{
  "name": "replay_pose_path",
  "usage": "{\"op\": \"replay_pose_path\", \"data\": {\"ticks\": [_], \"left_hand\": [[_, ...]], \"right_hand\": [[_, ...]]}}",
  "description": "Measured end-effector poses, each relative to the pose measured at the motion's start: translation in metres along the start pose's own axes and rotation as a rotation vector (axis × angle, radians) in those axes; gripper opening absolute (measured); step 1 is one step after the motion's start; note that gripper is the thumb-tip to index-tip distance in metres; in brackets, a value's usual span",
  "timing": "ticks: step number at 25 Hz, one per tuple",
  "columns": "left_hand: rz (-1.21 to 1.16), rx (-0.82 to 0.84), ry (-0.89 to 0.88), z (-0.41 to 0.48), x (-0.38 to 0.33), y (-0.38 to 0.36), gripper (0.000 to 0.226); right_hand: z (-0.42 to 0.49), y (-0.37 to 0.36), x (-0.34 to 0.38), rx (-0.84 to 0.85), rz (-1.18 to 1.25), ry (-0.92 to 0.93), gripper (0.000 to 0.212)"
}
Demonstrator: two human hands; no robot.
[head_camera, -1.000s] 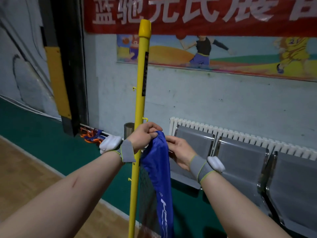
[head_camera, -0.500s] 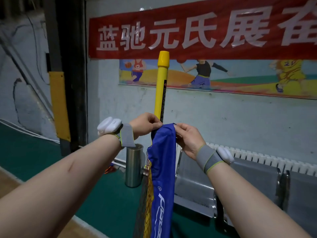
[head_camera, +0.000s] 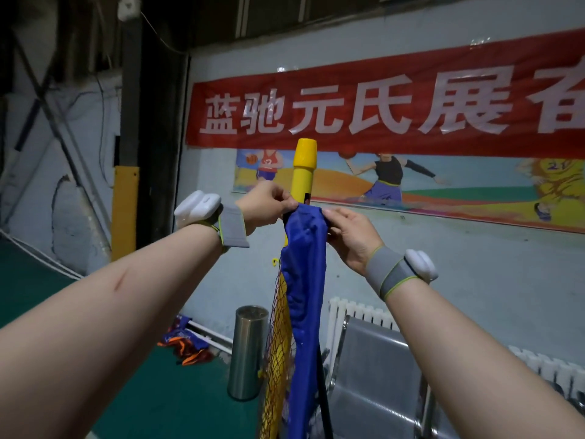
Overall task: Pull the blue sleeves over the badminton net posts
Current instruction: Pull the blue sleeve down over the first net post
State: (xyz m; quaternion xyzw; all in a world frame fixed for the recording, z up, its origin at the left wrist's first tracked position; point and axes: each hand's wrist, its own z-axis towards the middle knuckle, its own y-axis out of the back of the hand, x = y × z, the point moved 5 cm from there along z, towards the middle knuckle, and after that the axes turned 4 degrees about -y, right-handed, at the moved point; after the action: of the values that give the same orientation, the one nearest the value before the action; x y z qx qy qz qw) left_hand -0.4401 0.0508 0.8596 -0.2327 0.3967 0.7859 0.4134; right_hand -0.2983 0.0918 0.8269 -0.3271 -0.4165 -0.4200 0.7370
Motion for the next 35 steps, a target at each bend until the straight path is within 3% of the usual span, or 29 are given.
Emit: {"op": "replay_pose_path", "data": {"ticks": [8,15,18,24,28,30,35], "left_hand": [[0.11,-0.256,-0.131,0.065,-0.033,0.025,0.029],[0.151,-0.31,-0.136,0.104,-0.056,0.04,0.022],[0.146,-0.34,-0.106,0.116,-0.055,0.043,0.029],[0.138,-0.352,-0.014,0.129,-0.047,0.048,0.032],[0.062,-0.293,0.126,0.135,-0.029,0.039,0.027],[0.032,-0.259,0.201,0.136,-0.021,0.034,0.028],[-0.017,-0.202,0.275,0.132,-0.017,0.027,0.031]], "right_hand": [[0.088,0.002,0.044,-0.067,-0.106,0.22,0.021],[0.131,0.001,0.078,-0.203,-0.187,0.355,0.023],[0.143,-0.001,0.084,-0.214,-0.225,0.369,0.024],[0.168,-0.005,0.08,-0.227,-0.258,0.286,0.027],[0.177,-0.002,0.061,-0.136,-0.179,0.044,0.028],[0.176,-0.003,0.054,-0.092,-0.101,-0.034,0.018],[0.172,-0.005,0.058,-0.114,0.002,-0.07,0.023]]}}
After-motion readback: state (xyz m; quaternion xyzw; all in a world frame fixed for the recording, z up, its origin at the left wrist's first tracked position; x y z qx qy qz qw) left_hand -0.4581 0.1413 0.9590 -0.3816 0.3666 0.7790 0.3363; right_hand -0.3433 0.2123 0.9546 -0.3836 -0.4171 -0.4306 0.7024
